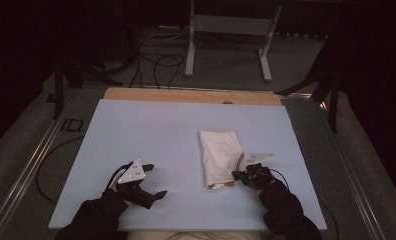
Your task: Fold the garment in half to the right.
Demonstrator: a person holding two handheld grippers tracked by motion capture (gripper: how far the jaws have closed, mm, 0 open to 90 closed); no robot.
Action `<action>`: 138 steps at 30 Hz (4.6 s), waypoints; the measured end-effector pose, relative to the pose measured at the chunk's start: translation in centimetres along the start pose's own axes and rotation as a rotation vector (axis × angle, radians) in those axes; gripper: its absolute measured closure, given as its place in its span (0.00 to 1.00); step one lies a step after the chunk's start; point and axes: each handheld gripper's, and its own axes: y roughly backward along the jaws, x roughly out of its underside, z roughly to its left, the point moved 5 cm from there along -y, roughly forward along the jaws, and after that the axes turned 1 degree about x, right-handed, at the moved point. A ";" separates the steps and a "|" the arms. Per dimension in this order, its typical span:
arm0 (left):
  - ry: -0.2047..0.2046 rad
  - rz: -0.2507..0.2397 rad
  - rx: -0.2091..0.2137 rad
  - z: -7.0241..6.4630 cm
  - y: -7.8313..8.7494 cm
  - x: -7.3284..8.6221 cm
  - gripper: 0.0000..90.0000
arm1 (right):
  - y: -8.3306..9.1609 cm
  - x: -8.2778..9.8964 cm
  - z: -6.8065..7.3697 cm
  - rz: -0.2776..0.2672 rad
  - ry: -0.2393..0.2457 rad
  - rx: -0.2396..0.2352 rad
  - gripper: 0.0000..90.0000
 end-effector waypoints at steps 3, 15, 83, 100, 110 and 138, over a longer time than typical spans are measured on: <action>0.002 -0.004 0.000 0.0 0.0 0.0 0.00 | 0.0 0.1 0.0 -0.006 0.000 0.000 1.00; -0.004 -0.005 0.003 -0.1 0.0 -0.1 0.00 | 2.0 -2.0 -0.6 -0.084 -0.003 0.032 0.95; -0.020 -0.011 0.004 -0.2 0.0 0.0 0.00 | -6.5 -7.9 -12.9 -0.018 -0.153 0.231 1.00; -0.018 -0.013 0.002 -0.2 0.1 -0.1 0.00 | -4.3 -9.3 -11.6 -0.074 -0.129 0.202 0.70; -0.022 -0.010 0.000 -0.1 0.1 -0.1 0.00 | -4.1 -9.2 -9.6 -0.077 -0.138 0.101 0.31; -0.016 0.009 0.018 0.0 0.7 -0.2 0.00 | -2.0 -9.4 -5.2 -0.097 -0.047 -0.041 0.12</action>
